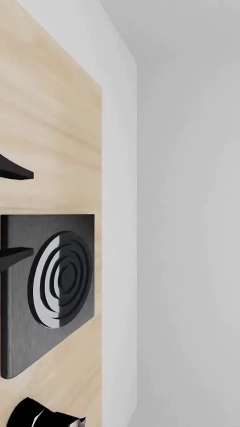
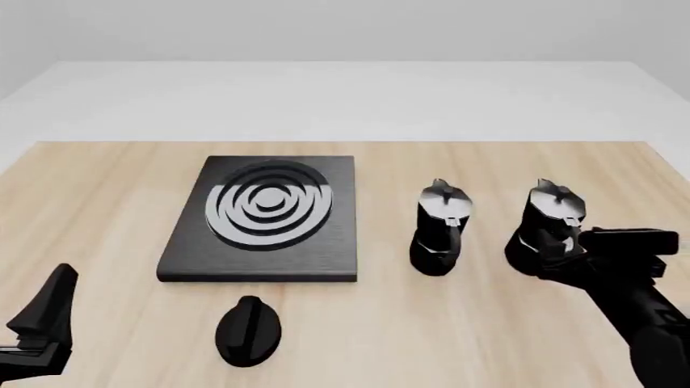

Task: Put the right moka pot on the stove.

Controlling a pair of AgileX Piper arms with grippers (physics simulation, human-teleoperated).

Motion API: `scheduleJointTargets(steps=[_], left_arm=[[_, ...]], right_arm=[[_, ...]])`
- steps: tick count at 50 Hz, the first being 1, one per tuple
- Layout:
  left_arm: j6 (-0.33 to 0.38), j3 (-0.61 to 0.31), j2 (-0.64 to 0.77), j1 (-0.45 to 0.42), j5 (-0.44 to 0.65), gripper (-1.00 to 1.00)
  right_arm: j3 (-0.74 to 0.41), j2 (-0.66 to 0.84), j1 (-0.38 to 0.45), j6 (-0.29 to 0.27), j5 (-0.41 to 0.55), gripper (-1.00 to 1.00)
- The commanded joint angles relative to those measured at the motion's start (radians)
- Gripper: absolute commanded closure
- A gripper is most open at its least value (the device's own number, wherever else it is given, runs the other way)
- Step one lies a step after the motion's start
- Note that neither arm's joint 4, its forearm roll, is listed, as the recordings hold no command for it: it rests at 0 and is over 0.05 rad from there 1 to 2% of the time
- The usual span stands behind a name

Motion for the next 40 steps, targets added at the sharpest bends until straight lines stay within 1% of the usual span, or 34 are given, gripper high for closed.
scheduleJointTargets(steps=[1,2,3,4,7,14,19,21,24,26,30,31,37,39,40], left_arm=[[0.0,0.0,0.0,0.0,0.0,-1.0],[0.0,0.0,0.0,0.0,0.0,-1.0],[0.0,0.0,0.0,0.0,0.0,-1.0],[0.0,0.0,-0.001,0.0,0.0,-1.0],[0.0,0.0,0.0,0.0,0.0,-1.0],[0.0,0.0,0.0,0.0,0.0,-1.0],[0.0,0.0,0.0,0.0,0.0,-1.0],[0.0,0.0,-0.001,0.0,0.0,-1.0],[0.0,0.0,0.0,0.0,0.0,-1.0],[0.0,0.0,0.0,0.0,0.0,-1.0],[0.0,0.0,0.0,0.0,0.0,-1.0],[0.0,0.0,0.0,0.0,0.0,-1.0],[0.0,0.0,0.0,0.0,0.0,-1.0],[0.0,0.0,0.0,0.0,0.0,-1.0],[0.0,0.0,0.0,0.0,0.0,-1.0]], right_arm=[[-0.013,0.036,-0.002,-0.001,-0.018,-1.0],[-0.011,0.048,-0.004,-0.002,-0.034,-1.0],[-0.003,0.026,-0.03,-0.01,-0.032,-1.0],[0.0,0.037,-0.03,-0.02,-0.044,1.0],[0.006,0.042,-0.024,-0.008,-0.051,1.0],[0.008,0.05,-0.01,-0.001,-0.058,1.0],[0.012,0.022,0.0,0.005,-0.038,1.0],[0.011,-0.016,-0.003,0.009,-0.005,1.0],[0.007,-0.016,-0.012,0.006,-0.011,1.0],[0.0,-0.058,-0.015,0.013,0.03,1.0],[-0.013,-0.099,-0.013,0.012,0.066,1.0],[-0.021,-0.131,-0.011,0.014,0.099,1.0],[-0.049,-0.2,-0.001,-0.005,0.173,1.0],[-0.059,-0.211,0.012,-0.024,0.191,1.0],[-0.065,-0.218,0.011,-0.021,0.203,1.0]])
